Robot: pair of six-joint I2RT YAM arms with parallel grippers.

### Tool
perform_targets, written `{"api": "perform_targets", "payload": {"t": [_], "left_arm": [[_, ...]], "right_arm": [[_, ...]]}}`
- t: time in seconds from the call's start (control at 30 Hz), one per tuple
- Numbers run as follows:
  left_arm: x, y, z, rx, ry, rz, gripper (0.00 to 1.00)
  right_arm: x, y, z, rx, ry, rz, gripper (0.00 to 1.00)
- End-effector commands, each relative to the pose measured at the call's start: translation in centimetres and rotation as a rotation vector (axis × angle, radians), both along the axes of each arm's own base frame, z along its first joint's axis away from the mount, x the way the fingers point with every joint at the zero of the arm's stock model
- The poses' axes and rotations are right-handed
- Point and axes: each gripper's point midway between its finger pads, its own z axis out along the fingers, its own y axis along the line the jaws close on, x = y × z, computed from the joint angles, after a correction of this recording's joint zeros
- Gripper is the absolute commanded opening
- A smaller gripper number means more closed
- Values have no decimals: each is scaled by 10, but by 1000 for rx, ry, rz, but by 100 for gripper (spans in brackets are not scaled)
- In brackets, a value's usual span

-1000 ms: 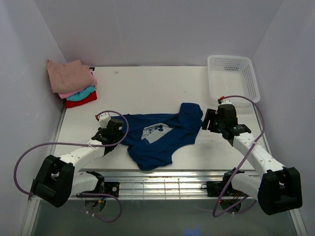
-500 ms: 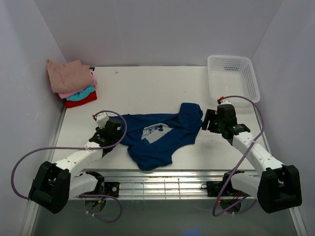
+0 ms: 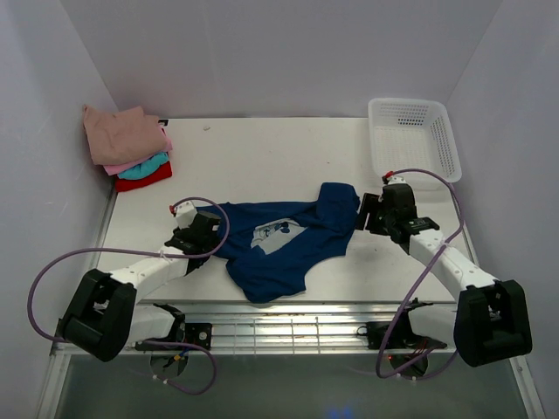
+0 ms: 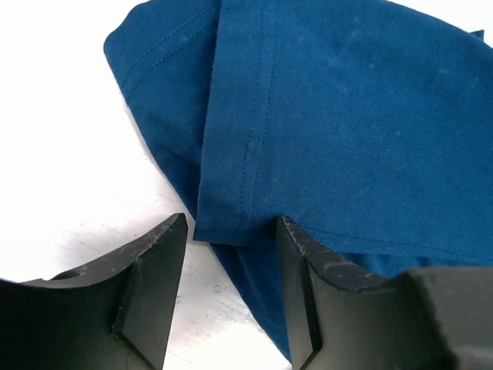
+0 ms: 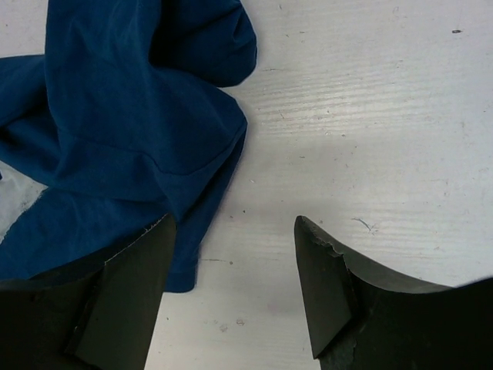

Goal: Fold and stack the t-shirts
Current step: Flatten the tshirt out

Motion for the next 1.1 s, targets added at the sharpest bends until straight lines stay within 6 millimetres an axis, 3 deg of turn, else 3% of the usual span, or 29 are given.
{"api": "perform_targets", "payload": {"t": [0.0,0.2,0.47,0.57,0.7,0.9,1.0,1.03,1.07], "left_arm": [[16,-7,15,-24,-55,4,60],[24,-9,15,-11,-55,0,56],[30,-11,13,-2,-44,-4,54],[30,-10,13,-1,-41,-3,53],[30,-9,12,6,-37,-1,53],[30,-7,11,15,-29,2,51],[29,-5,11,18,-29,4,51],[29,-4,11,21,-29,8,51],[29,-3,12,23,-29,9,51]], "right_arm": [[25,16,15,34,-79,52,69],[54,24,18,28,-118,81,68],[88,32,46,24,-192,95,68],[101,35,47,21,-211,101,68],[117,43,32,21,-180,117,66],[131,62,2,66,-117,180,45],[137,71,-1,100,-119,209,26],[136,71,-2,106,-113,203,12],[135,70,-3,106,-113,198,8]]}}
